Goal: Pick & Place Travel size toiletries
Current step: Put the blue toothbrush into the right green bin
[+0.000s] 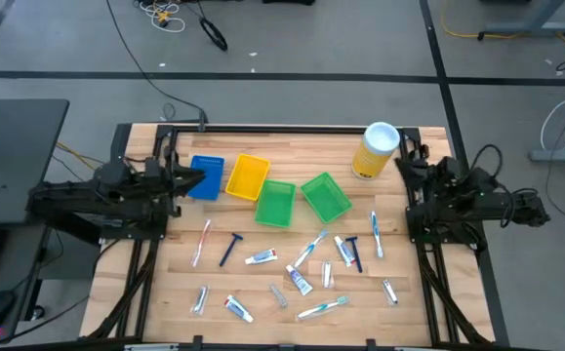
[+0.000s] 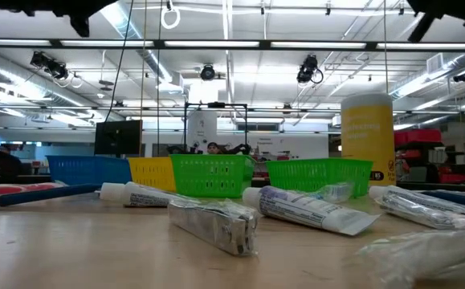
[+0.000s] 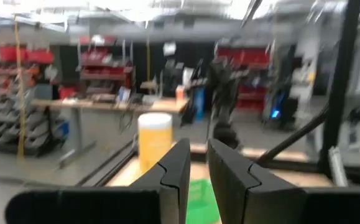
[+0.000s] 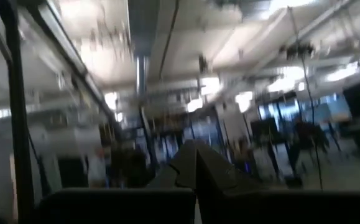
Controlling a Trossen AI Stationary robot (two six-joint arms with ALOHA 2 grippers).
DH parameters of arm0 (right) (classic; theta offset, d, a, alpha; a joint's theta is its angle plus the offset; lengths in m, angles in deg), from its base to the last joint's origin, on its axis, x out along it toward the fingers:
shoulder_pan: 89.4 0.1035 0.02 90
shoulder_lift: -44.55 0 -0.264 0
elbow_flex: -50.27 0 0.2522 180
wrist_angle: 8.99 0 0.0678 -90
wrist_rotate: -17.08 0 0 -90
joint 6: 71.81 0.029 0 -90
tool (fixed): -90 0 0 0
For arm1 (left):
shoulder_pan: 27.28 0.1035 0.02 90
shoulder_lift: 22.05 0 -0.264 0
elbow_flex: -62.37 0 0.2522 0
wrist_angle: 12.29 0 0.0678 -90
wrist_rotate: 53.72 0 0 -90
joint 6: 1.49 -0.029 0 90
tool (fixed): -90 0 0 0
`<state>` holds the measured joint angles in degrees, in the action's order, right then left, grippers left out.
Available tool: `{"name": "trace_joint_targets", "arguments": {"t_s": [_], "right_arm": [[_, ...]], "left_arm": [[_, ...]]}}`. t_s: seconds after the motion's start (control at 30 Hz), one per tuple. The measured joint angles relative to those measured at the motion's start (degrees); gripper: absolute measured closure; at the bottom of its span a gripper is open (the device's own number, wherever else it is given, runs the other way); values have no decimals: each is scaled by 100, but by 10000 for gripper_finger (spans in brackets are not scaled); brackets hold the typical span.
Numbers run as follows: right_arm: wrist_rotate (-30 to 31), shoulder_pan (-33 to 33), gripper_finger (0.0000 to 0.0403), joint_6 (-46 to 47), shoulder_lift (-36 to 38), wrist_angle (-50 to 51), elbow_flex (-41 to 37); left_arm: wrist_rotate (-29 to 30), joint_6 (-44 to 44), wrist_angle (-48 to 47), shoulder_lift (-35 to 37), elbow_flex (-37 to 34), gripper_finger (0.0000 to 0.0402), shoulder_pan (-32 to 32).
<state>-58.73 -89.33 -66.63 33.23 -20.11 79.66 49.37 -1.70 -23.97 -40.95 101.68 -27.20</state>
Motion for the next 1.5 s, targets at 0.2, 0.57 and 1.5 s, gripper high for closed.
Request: {"name": "trace_joint_targets", "arguments": {"t_s": [0.2,0.57,1.5], "right_arm": [[-71,2,402,548,-1009,2914,1237],[-1283,2,402,2045,-2855,4960,2512],[-2529,7,354,4582,-5135,8887,2756]], "left_arm": [[201,102,-501,-921,618,336,0],[888,82,-484,-1587,902,336,0],[873,18,-482,-1593,908,336,0]]}}
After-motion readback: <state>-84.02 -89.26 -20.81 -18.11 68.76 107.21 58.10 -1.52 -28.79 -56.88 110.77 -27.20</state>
